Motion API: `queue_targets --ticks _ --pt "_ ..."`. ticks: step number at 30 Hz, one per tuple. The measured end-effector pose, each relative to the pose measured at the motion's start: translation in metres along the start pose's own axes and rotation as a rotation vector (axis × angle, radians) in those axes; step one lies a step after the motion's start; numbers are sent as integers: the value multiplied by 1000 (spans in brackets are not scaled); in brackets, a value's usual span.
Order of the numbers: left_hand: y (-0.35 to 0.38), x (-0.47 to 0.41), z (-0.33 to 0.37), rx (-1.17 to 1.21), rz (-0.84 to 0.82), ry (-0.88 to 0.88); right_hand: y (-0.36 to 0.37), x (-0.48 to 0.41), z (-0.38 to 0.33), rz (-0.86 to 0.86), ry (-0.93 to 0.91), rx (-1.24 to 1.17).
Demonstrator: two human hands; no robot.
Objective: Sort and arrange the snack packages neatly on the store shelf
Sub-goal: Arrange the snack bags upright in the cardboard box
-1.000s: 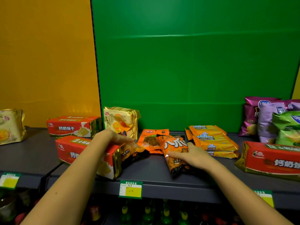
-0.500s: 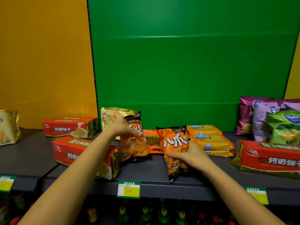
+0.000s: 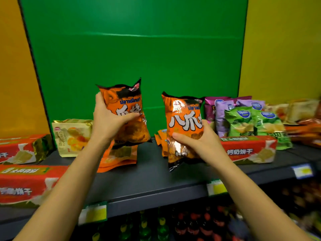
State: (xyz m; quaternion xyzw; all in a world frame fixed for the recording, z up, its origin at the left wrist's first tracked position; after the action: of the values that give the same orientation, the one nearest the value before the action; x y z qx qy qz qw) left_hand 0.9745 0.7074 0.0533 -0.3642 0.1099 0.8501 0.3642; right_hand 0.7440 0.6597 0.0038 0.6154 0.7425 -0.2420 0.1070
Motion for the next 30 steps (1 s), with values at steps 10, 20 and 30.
queue_targets --ticks 10,20,30 --pt "178 35 77 350 -193 96 -206 19 16 378 -7 43" --pt "415 125 159 555 -440 -24 -458 52 90 604 112 213" --pt "598 187 219 590 -521 -106 -636 45 148 620 155 331"
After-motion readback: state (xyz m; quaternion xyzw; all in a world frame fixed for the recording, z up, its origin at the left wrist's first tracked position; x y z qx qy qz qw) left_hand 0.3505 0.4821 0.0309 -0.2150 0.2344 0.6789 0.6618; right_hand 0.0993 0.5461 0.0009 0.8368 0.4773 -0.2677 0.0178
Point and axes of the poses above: each hand's wrist, its own x-axis away from the middle knuckle, its own y-axis out of the palm, z = x × y, the point moved 1 cm from there along -x, towards the middle knuckle, and after that the axes turned 1 degree about z, right-handed, at the moved point
